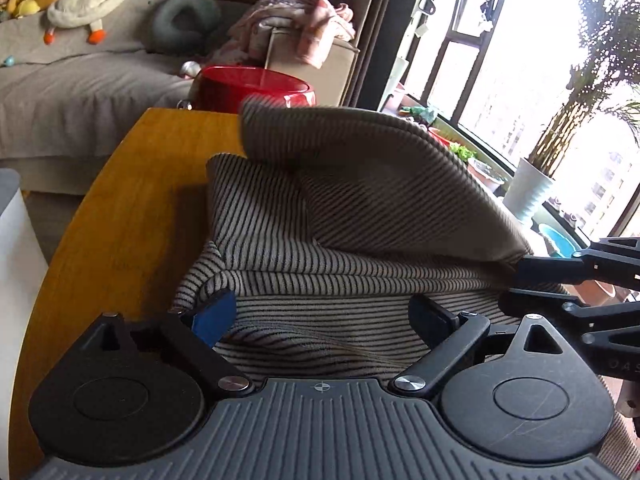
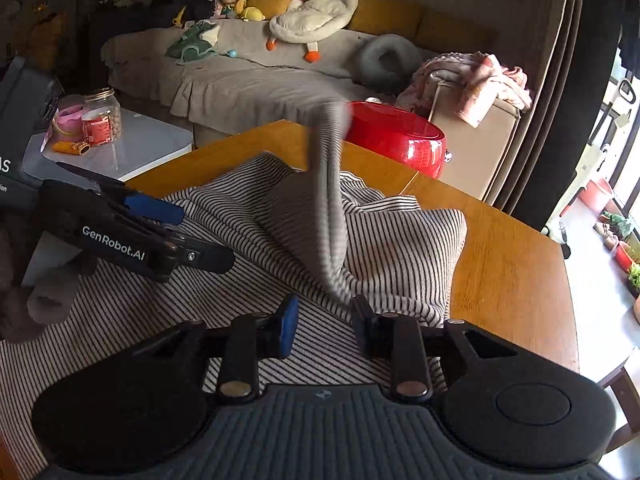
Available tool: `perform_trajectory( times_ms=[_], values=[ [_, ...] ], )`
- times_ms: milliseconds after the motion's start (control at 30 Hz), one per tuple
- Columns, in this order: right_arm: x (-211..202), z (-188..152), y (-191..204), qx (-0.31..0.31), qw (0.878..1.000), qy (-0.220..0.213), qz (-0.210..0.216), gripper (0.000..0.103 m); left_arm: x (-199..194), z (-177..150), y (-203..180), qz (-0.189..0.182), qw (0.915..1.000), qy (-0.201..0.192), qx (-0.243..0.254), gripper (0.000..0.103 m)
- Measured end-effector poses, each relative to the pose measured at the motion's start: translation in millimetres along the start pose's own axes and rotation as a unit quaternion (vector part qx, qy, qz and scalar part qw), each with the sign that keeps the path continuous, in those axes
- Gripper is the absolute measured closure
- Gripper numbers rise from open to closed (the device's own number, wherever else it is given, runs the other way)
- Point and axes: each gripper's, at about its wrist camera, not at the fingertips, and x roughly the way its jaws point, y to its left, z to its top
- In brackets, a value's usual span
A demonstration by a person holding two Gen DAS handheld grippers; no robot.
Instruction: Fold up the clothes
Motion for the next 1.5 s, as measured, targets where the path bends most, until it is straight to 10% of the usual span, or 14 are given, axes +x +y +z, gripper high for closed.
perform_trajectory(
  times_ms=[433,667,867,1100,1300,1500],
  values=[
    [-5.0,13.3,-51.1,0.134,0.988,-0.076,0.002,0.064,-0.4,-0.1,0.5,-0.005,1.0000,0.001,-0.003,0.004],
    [36.2,10.8,-40.5,0.146,0.981,0.026,0.123,0.043,0.6,0.9,2.1,-0.012,0.9999,0.001,-0.006,0.002],
    [13.0,-1.9,-35.9,0.095,0.985,0.047,0.138,0.043,-5.3,1.0,7.6,-0.030,0.9993,-0.003,-0.024,0.001],
    [-11.0,2.5,-57.5,0.135,0.984,-0.018,0.116,0.034,-39.1,24.9,24.3,-0.044,0.9958,-0.045,-0.067,0.001],
    [1.3,12.0,-81.3,0.212,0.973,-0.065,0.068,0.036,21.5,81.7,36.7,-0.072,0.9919,-0.006,-0.104,0.006],
    [15.4,20.8,-69.3,0.179,0.982,-0.045,-0.031,0.036,70.6,92.8,22.0,-0.054,0.9941,0.039,-0.085,0.047]
  ],
)
